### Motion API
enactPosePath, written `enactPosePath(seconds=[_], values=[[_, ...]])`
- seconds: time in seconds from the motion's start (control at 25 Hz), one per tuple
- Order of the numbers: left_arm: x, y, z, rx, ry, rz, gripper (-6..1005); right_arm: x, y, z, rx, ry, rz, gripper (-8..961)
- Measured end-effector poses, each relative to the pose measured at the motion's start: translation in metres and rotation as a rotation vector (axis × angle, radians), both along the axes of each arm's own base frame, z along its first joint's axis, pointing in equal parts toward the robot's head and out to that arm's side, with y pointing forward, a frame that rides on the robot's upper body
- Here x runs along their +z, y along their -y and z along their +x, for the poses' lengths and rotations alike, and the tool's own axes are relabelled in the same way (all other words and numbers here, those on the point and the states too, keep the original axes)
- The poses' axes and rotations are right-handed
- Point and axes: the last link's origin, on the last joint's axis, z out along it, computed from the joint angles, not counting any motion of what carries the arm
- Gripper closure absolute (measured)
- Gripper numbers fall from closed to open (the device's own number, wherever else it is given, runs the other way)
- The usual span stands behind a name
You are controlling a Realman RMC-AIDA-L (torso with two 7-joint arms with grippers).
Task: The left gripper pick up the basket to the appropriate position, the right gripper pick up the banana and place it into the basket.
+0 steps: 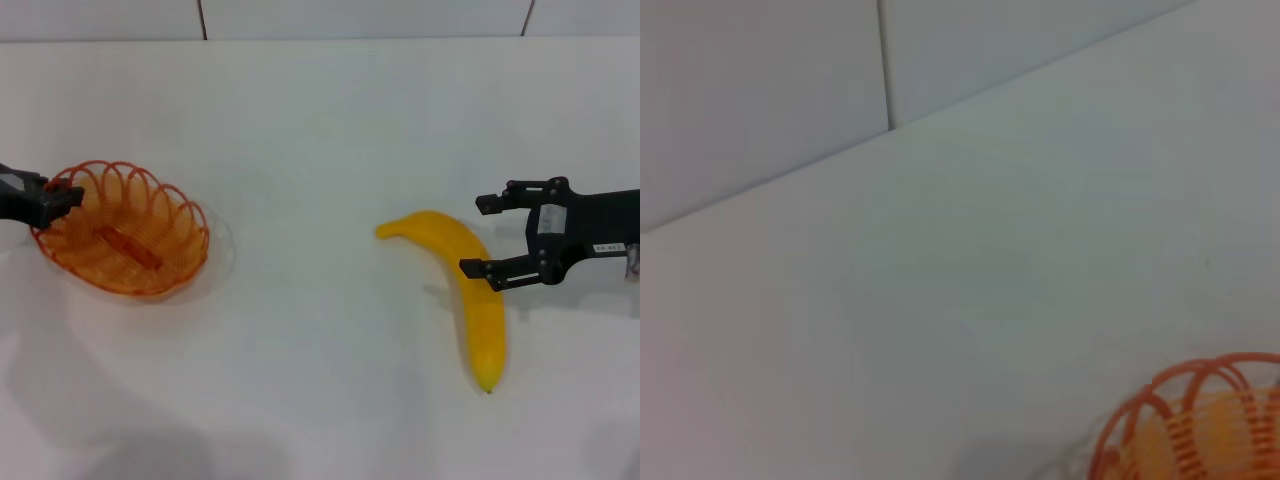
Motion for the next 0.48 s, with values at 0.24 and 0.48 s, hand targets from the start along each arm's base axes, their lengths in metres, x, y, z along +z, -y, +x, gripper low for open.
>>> enactPosePath(seconds=[0.24,0.48], values=[[-0.004,-0.001,0.007,-0.037,0.045,0.032,848,0.000,0.000,0.000,0.000,-0.001,0.000,108],[-0.008,-0.004,0.018,-0.088,0.134,0.101,889,0.000,0.000,0.000,0.001,0.000,-0.001,110]])
